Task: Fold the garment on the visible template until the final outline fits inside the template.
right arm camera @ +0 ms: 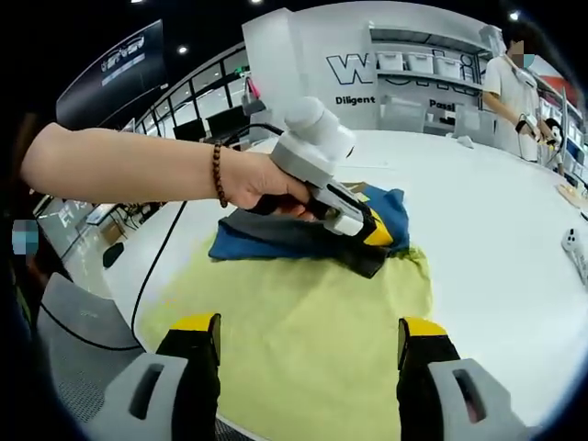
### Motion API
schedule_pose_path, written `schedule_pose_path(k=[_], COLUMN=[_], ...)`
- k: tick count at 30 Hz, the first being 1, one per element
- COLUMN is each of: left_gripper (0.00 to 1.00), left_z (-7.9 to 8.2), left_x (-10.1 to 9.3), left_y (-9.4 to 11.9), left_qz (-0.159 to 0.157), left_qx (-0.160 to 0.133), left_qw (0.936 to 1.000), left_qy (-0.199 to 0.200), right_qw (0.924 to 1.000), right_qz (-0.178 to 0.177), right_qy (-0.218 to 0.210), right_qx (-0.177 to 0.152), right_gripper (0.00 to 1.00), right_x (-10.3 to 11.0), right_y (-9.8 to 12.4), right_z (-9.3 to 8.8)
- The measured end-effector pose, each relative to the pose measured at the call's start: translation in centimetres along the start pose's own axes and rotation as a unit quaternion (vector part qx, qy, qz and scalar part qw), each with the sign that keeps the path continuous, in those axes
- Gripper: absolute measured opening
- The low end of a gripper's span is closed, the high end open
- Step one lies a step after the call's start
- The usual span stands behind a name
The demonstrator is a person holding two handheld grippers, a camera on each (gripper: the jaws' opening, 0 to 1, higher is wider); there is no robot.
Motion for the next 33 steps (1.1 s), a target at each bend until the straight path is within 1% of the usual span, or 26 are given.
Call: schedule_pose_path(k=[1, 3, 5, 8, 11, 14, 18, 20, 24, 25, 27, 30, 31, 33], left_gripper=[0.02, 0.02, 0.02, 0.02, 0.02, 0.02, 0.02, 0.02, 0.02, 0.02, 0.03, 0.06, 0.08, 0.13], left_z=[0.0, 0.3, 0.7, 1.3, 1.9, 1.9, 1.6, 1.3, 1.1, 1.0, 1.0, 1.3, 1.5, 1.5], left_x=[0.0, 0.1, 0.4, 1.0, 1.4, 1.6, 1.3, 1.2, 1.3, 1.3, 1.5, 1.5, 1.5, 1.3], left_y=[0.0, 0.2, 0.6, 1.2, 1.4, 1.1, 0.4, 0.1, -0.1, -0.1, 0.0, 0.5, 0.6, 1.0], left_qz=[0.003, 0.012, 0.020, 0.035, 0.040, 0.040, 0.036, 0.036, 0.040, 0.042, 0.053, 0.058, 0.053, 0.049], left_qx=[-0.001, -0.013, -0.032, -0.052, -0.069, -0.069, -0.059, -0.052, -0.050, -0.050, -0.044, -0.053, -0.061, -0.066], left_qw=[1.0000, 0.9998, 0.9993, 0.9980, 0.9967, 0.9964, 0.9968, 0.9972, 0.9967, 0.9968, 0.9975, 0.9968, 0.9965, 0.9964], left_qy=[-0.006, -0.007, 0.006, 0.011, 0.015, 0.028, 0.040, 0.039, 0.049, 0.047, 0.015, 0.016, 0.021, 0.024], right_qw=[1.0000, 1.0000, 1.0000, 1.0000, 1.0000, 1.0000, 1.0000, 1.0000, 1.0000, 1.0000, 1.0000, 1.0000, 1.0000, 1.0000], right_qz=[0.000, -0.001, -0.001, -0.002, -0.002, -0.003, -0.004, -0.005, -0.006, -0.007, -0.007, -0.008, -0.008, -0.007], right_qy=[0.000, -0.001, -0.001, -0.002, -0.002, -0.002, -0.003, -0.003, -0.004, -0.005, -0.006, -0.006, -0.005, -0.005], right_qx=[0.000, 0.000, 0.000, -0.001, 0.000, 0.001, 0.000, 0.000, 0.001, 0.001, 0.001, 0.002, 0.001, 0.002], right_gripper=[0.77, 0.77, 0.77, 0.77, 0.77, 0.77, 0.77, 0.77, 0.77, 0.77, 0.77, 0.77, 0.77, 0.77], right_x=[0.0, 0.0, -0.1, -0.1, -0.1, -0.2, -0.3, -0.4, -0.7, -0.7, -0.8, -0.8, -0.8, -0.8], right_y=[0.0, 0.0, 0.0, 0.0, 0.0, 0.0, 0.0, 0.1, 0.1, 0.1, 0.1, 0.1, 0.1, 0.1], right_z=[0.0, 0.0, 0.0, 0.0, 0.0, -0.1, 0.1, 0.1, 0.0, 0.0, 0.0, -0.1, -0.1, 0.0])
Point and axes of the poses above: the point that each gripper's makers call its tool centre point, and the gripper's own axes: y roughly backward along the fingers, x roughly to its left, z roughly out of its top, the point moved 3 cm from there along y, roughly backward along the fingers, and after that the axes turned 4 degrees about x, right-handed, at the moved point
